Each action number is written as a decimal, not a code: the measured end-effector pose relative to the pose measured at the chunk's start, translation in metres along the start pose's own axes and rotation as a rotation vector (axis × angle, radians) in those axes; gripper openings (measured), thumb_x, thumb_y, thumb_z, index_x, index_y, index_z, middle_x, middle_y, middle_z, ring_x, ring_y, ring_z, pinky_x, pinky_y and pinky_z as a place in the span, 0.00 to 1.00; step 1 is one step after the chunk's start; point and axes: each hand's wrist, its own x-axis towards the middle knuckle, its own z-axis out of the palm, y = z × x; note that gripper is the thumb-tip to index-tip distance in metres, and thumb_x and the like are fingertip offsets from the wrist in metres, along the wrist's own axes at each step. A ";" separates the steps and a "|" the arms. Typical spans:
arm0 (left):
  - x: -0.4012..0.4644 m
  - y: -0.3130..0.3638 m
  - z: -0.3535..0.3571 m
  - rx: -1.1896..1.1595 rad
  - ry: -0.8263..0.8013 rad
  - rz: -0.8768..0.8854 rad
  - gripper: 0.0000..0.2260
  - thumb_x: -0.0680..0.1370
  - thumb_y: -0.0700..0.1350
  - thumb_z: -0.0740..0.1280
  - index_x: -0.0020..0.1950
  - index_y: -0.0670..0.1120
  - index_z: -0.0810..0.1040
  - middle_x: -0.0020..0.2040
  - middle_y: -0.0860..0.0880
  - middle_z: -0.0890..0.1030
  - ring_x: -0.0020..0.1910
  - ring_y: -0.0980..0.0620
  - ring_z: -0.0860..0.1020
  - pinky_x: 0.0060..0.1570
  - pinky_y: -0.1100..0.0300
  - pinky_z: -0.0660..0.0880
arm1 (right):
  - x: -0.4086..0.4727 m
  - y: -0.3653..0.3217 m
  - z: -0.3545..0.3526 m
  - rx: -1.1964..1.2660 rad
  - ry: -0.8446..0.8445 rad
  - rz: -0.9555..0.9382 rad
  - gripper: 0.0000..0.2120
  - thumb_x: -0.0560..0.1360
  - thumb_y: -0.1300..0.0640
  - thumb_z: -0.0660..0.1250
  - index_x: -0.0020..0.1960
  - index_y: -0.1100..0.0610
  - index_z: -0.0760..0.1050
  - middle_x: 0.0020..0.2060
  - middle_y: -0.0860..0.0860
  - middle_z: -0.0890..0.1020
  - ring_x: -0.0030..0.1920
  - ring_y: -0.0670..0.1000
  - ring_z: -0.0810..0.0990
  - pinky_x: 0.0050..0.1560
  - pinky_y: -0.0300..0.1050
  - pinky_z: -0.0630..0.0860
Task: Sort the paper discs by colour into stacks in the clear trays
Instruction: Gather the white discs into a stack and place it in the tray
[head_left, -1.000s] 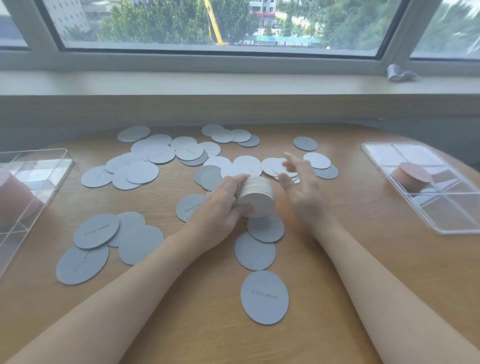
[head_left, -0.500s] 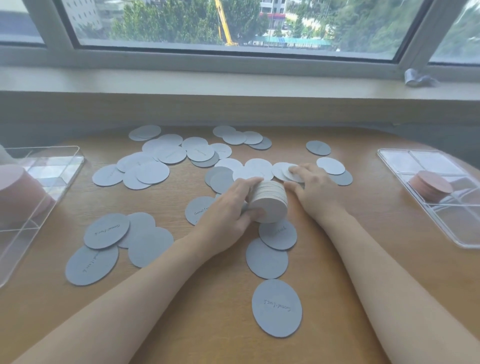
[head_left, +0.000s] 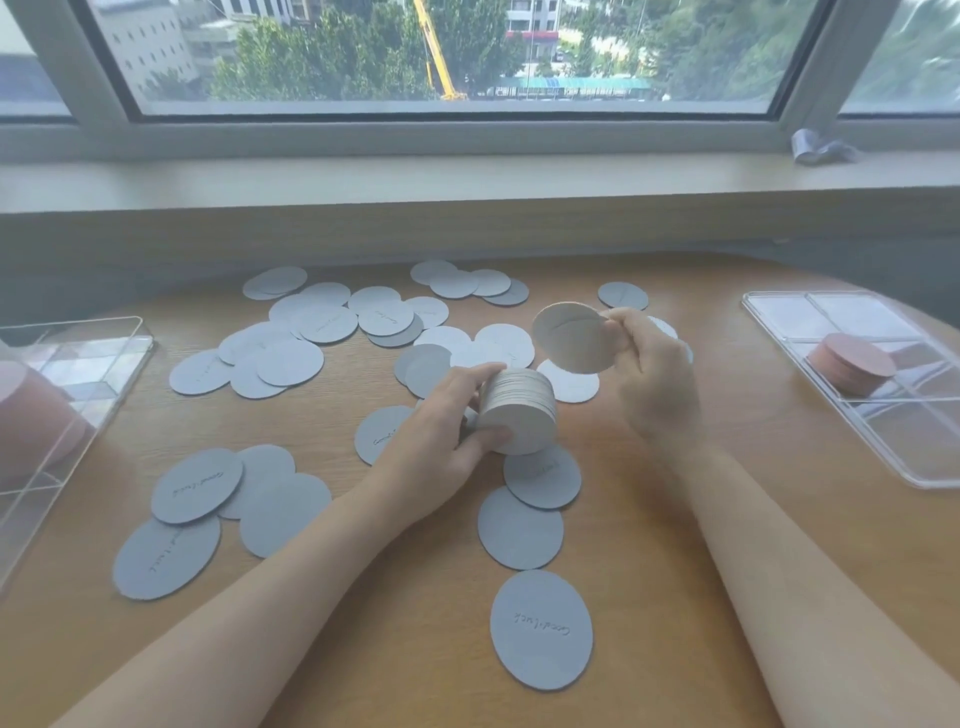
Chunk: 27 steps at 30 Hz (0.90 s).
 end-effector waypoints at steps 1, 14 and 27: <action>0.000 0.000 0.000 -0.003 0.006 0.004 0.26 0.79 0.43 0.70 0.75 0.53 0.66 0.64 0.57 0.73 0.59 0.57 0.73 0.58 0.54 0.73 | -0.001 -0.001 0.002 0.031 -0.049 -0.005 0.11 0.83 0.59 0.57 0.54 0.56 0.78 0.37 0.37 0.77 0.40 0.43 0.75 0.41 0.36 0.68; 0.003 0.000 0.003 0.144 -0.020 0.001 0.35 0.78 0.56 0.62 0.82 0.50 0.53 0.72 0.57 0.66 0.71 0.53 0.65 0.71 0.55 0.64 | -0.017 -0.027 0.028 0.238 -0.590 0.106 0.22 0.81 0.43 0.55 0.73 0.46 0.69 0.67 0.41 0.75 0.69 0.42 0.70 0.71 0.48 0.66; 0.001 0.001 0.001 0.035 0.003 -0.053 0.31 0.78 0.49 0.71 0.77 0.54 0.61 0.62 0.59 0.72 0.48 0.58 0.72 0.58 0.58 0.68 | 0.007 0.019 0.009 -0.301 -0.440 -0.020 0.20 0.77 0.45 0.63 0.67 0.50 0.74 0.65 0.46 0.71 0.68 0.49 0.65 0.71 0.53 0.61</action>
